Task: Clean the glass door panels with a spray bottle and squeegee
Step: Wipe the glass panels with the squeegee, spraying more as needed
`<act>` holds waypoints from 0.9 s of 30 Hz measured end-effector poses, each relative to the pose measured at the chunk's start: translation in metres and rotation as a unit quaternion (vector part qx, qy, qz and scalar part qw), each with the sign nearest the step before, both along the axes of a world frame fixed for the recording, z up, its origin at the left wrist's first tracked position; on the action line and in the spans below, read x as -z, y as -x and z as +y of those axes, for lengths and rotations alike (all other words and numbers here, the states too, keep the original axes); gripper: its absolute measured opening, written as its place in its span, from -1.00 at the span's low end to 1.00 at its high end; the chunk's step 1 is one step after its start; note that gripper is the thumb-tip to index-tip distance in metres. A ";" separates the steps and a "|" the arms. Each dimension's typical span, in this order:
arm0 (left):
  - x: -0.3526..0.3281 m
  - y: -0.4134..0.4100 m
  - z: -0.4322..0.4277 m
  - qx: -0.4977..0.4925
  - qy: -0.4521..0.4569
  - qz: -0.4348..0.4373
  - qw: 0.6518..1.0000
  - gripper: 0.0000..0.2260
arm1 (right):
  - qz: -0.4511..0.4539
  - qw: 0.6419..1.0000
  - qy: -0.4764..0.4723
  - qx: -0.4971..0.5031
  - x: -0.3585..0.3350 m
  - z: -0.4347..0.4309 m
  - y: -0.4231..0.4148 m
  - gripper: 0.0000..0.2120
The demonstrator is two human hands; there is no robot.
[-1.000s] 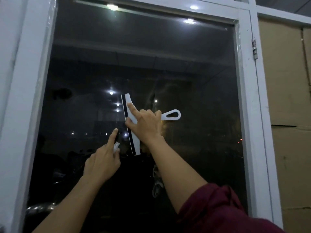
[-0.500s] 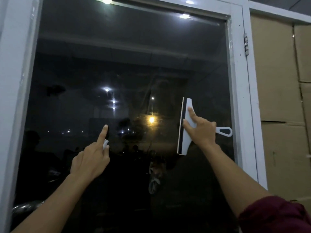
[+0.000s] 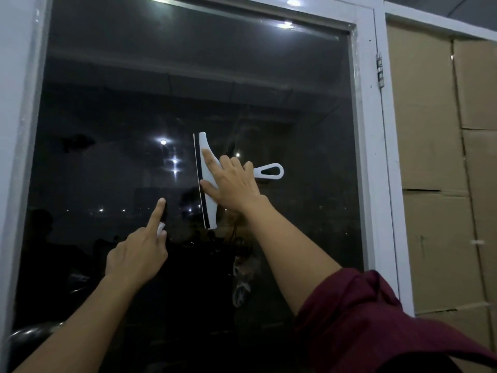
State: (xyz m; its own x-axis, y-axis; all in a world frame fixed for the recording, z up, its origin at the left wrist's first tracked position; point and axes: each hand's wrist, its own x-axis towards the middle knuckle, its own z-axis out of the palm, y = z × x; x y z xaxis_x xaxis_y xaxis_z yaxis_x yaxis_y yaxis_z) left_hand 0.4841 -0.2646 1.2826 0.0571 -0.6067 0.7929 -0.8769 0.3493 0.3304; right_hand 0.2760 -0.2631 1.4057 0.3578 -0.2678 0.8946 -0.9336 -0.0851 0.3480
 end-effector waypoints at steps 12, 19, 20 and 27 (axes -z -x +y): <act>0.004 0.007 0.003 -0.048 0.020 -0.003 0.999 -0.37 | -0.170 0.985 -0.034 0.024 0.021 0.009 0.140 -0.33; 0.000 0.006 0.003 -0.044 0.007 -0.004 0.999 -0.38 | -0.449 0.876 -0.149 -0.099 0.032 0.026 0.179 -0.19; 0.001 0.007 0.003 -0.043 0.010 -0.002 0.999 -0.38 | -0.476 0.854 -0.162 -0.134 0.024 0.029 0.175 -0.11; 0.004 0.006 0.000 -0.043 0.025 0.001 0.999 -0.40 | -0.485 0.833 -0.213 -0.157 -0.033 0.037 0.138 -0.04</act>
State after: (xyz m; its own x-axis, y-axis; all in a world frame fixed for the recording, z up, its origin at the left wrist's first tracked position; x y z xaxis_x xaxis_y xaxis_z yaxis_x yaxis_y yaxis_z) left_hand 0.4779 -0.2643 1.2782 0.1093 -0.5596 0.8216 -0.9039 0.2879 0.3163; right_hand 0.1381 -0.2257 1.4389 -0.3658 -0.6649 0.6513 -0.6661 -0.3017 -0.6821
